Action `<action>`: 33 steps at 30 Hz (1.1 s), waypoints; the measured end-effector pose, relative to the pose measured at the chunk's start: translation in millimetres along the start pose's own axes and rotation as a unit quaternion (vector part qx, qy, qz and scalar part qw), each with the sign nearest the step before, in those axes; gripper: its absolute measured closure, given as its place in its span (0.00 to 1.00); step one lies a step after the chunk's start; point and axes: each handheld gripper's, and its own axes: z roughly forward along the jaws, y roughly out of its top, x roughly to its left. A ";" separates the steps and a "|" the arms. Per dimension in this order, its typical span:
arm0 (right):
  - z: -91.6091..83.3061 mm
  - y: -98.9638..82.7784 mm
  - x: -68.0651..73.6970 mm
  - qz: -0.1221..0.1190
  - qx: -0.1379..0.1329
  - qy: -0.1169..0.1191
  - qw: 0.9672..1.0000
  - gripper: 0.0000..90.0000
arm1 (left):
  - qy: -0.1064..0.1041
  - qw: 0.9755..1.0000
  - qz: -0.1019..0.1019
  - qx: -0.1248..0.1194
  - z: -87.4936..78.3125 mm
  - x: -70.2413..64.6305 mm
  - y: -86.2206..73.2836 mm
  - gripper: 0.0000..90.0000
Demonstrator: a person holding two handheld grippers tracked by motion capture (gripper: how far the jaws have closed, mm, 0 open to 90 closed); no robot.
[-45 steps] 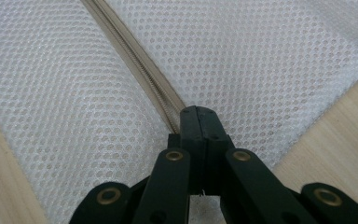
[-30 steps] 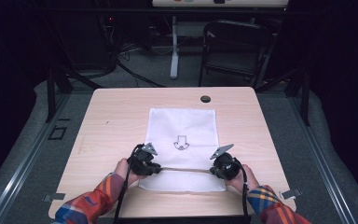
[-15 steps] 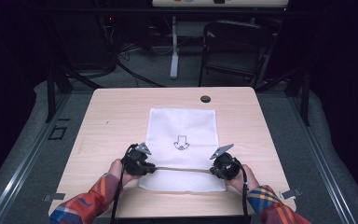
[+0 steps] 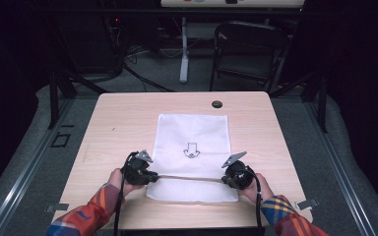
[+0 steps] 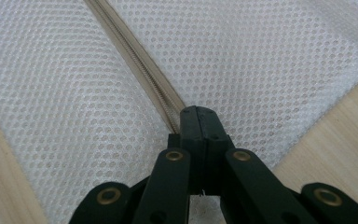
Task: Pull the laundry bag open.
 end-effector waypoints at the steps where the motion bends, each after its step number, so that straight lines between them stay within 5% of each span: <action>1: 0.0 0.0 0.0 0.000 0.000 0.000 1.000 1.00 | 0.001 1.000 -0.001 0.000 -0.8 0.9 -1.1 0.90; 21: 0.6 0.6 1.0 0.001 -0.001 0.002 1.000 1.00 | 0.026 0.999 -0.037 0.001 -18.1 16.9 -26.0 0.90; 33: 0.4 0.3 0.6 0.001 -0.001 -0.001 1.000 1.00 | 0.032 0.999 -0.039 0.008 -17.8 15.9 -26.6 0.90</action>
